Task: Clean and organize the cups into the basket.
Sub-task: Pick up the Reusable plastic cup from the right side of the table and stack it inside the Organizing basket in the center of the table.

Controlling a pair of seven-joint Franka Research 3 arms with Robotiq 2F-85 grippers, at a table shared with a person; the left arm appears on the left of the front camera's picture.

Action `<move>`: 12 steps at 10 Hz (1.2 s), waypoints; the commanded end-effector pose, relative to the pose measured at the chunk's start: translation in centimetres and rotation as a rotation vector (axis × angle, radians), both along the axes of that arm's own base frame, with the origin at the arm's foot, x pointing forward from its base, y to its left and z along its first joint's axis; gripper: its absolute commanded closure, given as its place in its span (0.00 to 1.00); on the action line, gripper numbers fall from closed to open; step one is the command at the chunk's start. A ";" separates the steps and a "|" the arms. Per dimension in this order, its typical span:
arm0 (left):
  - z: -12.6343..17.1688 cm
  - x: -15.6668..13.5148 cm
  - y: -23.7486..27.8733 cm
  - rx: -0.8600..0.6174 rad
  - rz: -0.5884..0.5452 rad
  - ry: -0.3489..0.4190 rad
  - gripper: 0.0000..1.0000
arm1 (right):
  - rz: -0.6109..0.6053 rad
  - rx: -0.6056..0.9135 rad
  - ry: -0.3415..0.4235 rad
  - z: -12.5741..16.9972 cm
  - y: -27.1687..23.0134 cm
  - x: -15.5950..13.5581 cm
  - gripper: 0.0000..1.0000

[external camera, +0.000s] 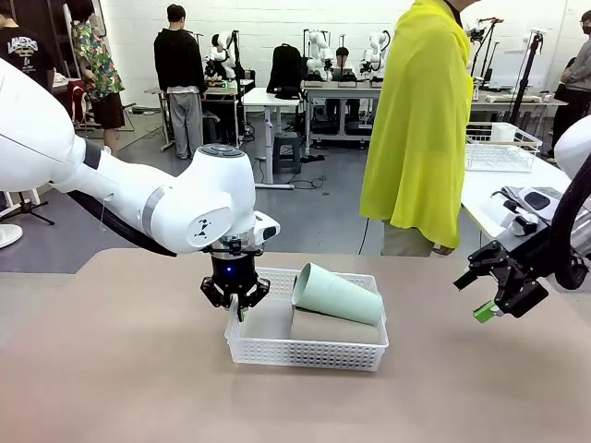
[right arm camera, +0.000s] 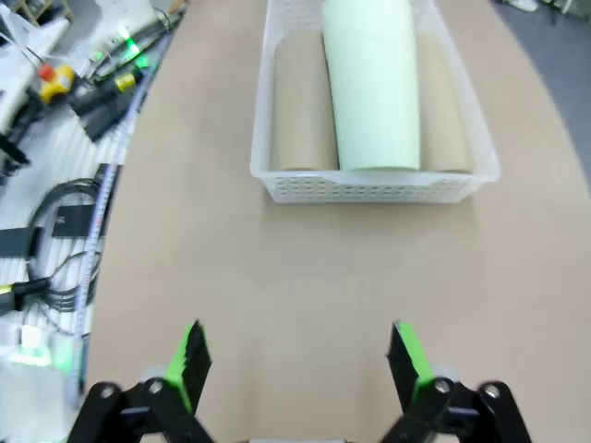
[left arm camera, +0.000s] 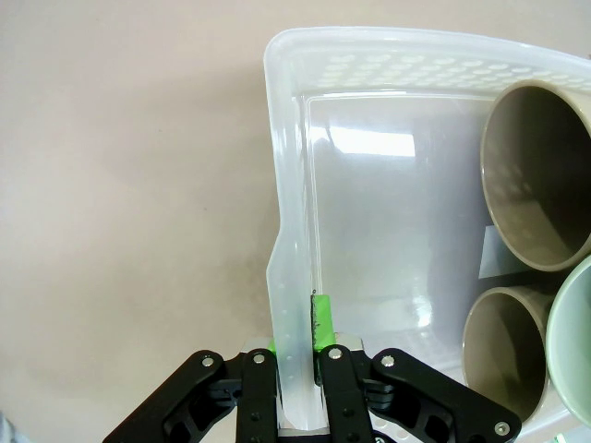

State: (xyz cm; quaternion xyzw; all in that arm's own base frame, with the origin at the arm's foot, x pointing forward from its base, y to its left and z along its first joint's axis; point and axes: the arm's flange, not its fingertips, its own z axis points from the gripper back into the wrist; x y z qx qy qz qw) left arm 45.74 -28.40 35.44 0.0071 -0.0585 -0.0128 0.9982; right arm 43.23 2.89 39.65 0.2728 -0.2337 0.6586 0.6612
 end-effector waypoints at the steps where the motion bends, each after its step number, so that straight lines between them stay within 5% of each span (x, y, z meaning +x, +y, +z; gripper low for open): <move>1: 0.2 0.0 -0.1 0.003 -0.002 -0.002 1.00 | 0.014 -0.011 -0.021 1.4 0.8 -0.6 0.00; 5: 0.2 0.0 -0.1 0.003 -0.002 -0.002 1.00 | 0.020 -0.008 -0.030 1.3 1.0 -0.3 0.00; 6: 0.2 0.0 -0.1 0.003 -0.002 -0.002 1.00 | 0.086 0.125 -0.042 2.1 1.6 -0.6 0.00; 9: 0.2 0.0 -0.1 0.003 -0.002 -0.002 1.00 | 0.110 0.494 -0.053 5.2 -6.3 -2.0 0.00; 12: 0.2 0.0 -0.1 0.003 -0.002 -0.002 1.00 | 0.006 0.671 -0.110 4.6 -16.8 -3.7 0.00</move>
